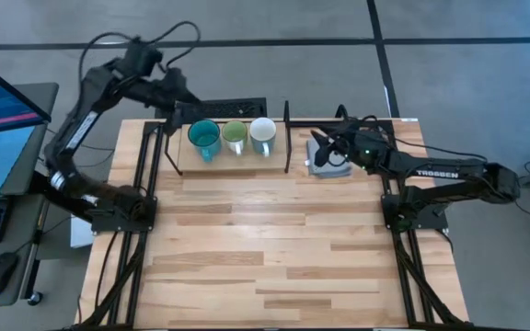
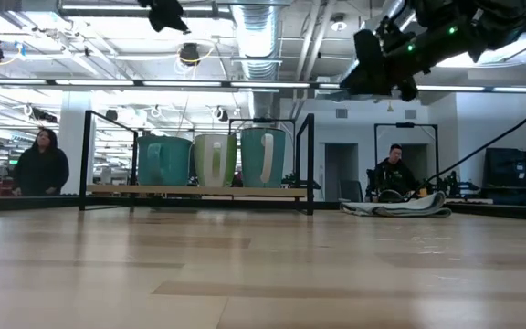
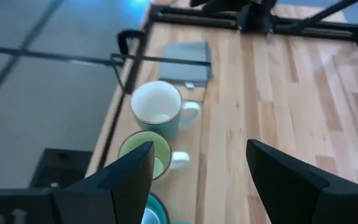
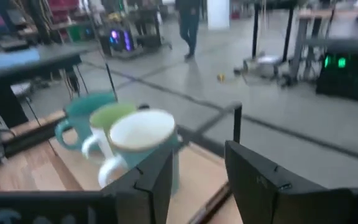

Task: Stack small to large cups/mugs on shelf
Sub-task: Return to Home Position

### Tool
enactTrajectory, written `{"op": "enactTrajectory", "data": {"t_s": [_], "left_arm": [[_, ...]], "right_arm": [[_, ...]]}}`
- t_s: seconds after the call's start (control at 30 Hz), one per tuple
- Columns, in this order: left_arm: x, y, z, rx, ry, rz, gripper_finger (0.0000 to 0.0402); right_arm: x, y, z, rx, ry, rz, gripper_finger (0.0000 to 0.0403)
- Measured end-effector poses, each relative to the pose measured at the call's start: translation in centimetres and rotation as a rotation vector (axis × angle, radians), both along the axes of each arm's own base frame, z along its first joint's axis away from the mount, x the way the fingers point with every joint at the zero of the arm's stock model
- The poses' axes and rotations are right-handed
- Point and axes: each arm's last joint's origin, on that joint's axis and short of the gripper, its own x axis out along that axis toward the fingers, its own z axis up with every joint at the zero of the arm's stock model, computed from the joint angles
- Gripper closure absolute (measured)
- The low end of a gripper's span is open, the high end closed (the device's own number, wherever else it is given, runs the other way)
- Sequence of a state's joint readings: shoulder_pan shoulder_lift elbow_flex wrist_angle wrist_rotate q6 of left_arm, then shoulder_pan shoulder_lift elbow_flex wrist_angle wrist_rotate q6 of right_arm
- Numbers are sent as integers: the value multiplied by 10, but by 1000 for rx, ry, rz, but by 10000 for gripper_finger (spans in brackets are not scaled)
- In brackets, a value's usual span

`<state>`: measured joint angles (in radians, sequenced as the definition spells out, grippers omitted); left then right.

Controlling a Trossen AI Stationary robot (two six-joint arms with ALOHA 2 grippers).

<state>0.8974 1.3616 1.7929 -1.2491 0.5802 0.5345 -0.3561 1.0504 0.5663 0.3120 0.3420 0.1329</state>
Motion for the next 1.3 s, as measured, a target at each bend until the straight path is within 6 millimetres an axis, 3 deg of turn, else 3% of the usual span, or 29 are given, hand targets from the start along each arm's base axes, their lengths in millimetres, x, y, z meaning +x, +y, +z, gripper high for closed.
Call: {"op": "enactTrajectory", "data": {"t_s": [0.23,0.47,0.63,0.87,1.3], "left_arm": [[-31,-33,-24,96,-131,113,154],[-53,-58,-64,126,-241,260,154],[-62,-68,-94,120,-349,350,154],[-76,-83,-132,95,-456,451,154],[-88,-97,-177,66,-556,515,154]], "right_arm": [[-21,5,21,-73,-41,0,236],[-52,5,38,-78,-91,68,236],[-64,5,41,-80,-98,74,236],[-76,10,39,-87,-111,68,236],[-107,28,-2,-130,-344,48,236]]}}
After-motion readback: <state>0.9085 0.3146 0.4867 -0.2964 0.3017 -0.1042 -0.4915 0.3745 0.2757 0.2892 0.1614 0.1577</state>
